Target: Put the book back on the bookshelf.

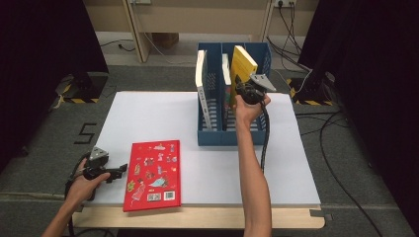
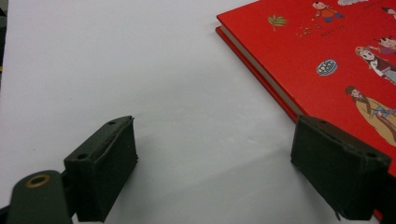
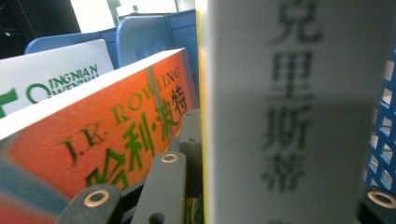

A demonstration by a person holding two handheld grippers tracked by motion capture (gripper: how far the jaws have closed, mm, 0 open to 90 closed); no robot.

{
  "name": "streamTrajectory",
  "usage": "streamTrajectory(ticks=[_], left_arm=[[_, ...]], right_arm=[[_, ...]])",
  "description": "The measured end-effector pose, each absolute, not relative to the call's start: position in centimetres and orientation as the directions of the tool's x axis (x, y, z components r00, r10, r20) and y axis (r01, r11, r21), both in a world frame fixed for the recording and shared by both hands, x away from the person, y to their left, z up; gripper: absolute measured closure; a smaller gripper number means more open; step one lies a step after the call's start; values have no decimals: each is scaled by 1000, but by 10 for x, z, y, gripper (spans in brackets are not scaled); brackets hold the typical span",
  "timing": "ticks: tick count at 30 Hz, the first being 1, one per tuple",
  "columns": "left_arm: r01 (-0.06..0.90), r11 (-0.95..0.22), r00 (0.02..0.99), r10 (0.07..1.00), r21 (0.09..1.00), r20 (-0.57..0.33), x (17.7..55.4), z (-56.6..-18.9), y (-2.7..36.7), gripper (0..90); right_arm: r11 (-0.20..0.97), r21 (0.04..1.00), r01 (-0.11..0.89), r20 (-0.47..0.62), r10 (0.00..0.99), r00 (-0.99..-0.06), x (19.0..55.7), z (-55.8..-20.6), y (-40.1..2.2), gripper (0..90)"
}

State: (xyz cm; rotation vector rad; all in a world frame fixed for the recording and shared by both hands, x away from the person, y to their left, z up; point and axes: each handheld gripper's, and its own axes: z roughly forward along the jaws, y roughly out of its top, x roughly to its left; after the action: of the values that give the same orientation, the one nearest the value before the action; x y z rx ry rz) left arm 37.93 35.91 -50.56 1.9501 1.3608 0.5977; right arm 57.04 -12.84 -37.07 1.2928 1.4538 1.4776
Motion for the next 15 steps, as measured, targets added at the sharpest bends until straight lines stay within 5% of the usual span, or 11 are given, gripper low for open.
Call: streamTrajectory(ticks=[15], left_arm=[[627, -225, 349, 937, 746, -10, 379, -506, 359, 132]], right_arm=[[-124, 968, 220, 180, 950, -255, 581, -391, -120, 749]])
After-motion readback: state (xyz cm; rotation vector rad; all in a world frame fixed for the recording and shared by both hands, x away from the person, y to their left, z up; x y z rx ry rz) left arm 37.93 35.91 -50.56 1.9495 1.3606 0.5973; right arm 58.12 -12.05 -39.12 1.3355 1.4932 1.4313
